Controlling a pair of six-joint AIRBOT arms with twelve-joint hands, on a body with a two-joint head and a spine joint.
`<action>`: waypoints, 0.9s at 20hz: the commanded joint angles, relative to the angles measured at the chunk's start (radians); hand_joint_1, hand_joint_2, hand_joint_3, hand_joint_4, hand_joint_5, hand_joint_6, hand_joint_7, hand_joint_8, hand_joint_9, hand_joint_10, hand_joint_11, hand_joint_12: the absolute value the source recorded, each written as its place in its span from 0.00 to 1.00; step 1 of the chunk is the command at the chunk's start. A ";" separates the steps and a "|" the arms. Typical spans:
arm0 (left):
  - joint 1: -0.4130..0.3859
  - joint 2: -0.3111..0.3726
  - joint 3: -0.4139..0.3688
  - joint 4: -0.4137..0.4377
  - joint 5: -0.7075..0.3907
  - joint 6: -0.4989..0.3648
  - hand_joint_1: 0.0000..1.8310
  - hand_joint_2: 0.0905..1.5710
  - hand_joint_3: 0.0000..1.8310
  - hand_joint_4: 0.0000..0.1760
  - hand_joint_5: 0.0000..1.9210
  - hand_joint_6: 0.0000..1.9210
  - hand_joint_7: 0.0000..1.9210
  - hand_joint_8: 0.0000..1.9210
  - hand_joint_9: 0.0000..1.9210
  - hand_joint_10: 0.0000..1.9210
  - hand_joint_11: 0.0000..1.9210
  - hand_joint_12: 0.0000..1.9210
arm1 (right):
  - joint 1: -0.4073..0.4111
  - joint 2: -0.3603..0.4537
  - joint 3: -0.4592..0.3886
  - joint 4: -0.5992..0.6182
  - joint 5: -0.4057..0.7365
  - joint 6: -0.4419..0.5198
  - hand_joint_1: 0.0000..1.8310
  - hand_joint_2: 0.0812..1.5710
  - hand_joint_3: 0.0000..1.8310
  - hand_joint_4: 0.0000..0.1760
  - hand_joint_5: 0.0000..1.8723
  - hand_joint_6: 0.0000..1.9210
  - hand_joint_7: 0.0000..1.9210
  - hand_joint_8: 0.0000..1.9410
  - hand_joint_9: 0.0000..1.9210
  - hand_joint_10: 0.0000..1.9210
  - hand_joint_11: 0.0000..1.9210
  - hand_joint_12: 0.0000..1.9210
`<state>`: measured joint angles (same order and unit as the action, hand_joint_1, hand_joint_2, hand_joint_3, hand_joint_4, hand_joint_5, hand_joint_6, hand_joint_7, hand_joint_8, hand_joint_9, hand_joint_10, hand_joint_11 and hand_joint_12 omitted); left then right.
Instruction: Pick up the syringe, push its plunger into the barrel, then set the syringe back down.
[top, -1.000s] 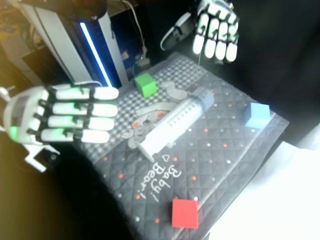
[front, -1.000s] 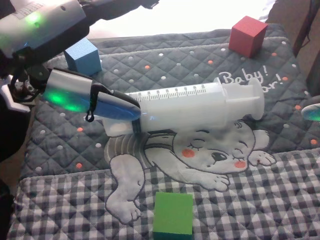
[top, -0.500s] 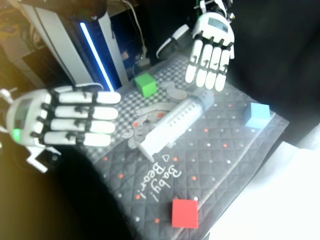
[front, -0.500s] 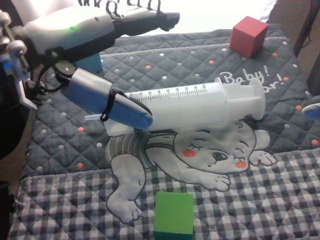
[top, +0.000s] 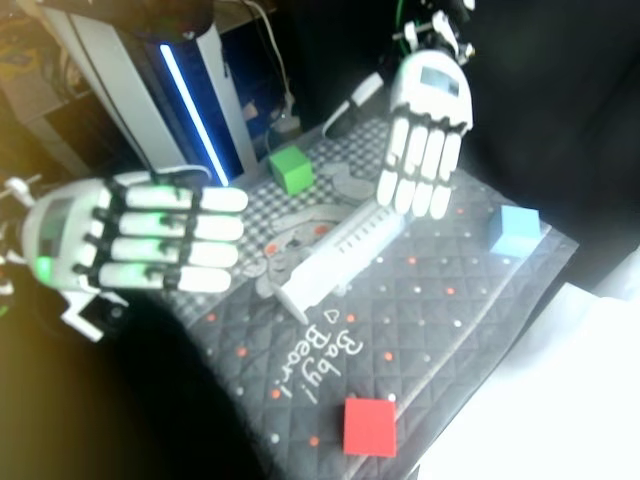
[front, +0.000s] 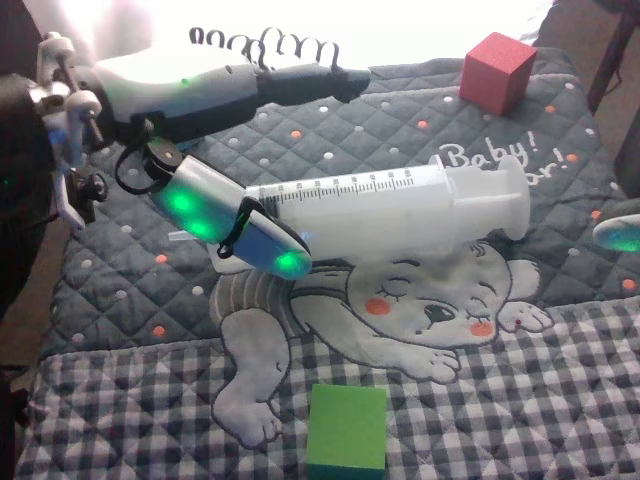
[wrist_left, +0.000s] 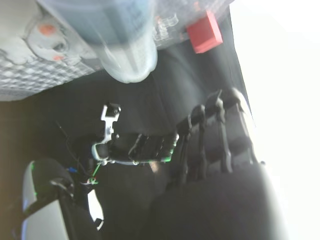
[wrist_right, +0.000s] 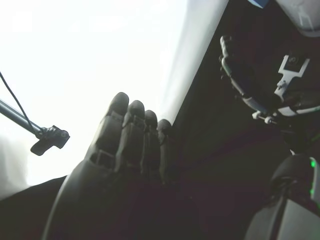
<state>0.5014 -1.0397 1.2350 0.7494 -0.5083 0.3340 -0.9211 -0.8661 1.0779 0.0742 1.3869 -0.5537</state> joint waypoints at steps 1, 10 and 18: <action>-0.025 -0.008 0.001 -0.024 -0.076 -0.009 0.28 0.40 0.00 0.00 0.05 0.00 0.07 0.00 0.07 0.00 0.06 0.03 | 0.006 0.005 0.001 0.023 0.126 0.005 0.33 0.44 0.00 0.04 0.09 0.00 0.09 0.00 0.10 0.00 0.03 0.14; -0.064 -0.110 0.086 0.212 0.004 -0.200 0.27 0.37 0.00 0.00 0.09 0.00 0.12 0.00 0.12 0.00 0.09 0.12 | 0.007 0.005 0.001 0.018 0.127 0.005 0.32 0.43 0.00 0.14 0.07 0.00 0.08 0.00 0.09 0.00 0.02 0.14; -0.067 -0.147 0.100 0.274 0.061 -0.200 0.27 0.37 0.00 0.00 0.07 0.00 0.11 0.00 0.10 0.00 0.00 0.25 | 0.009 0.000 0.001 0.016 0.127 0.005 0.30 0.44 0.00 0.23 0.06 0.00 0.08 0.00 0.09 0.00 0.03 0.13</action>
<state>0.4519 -1.1835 1.3338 1.0527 -0.3946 0.1379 -0.9207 -0.8669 1.0779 0.0704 1.3903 -0.5537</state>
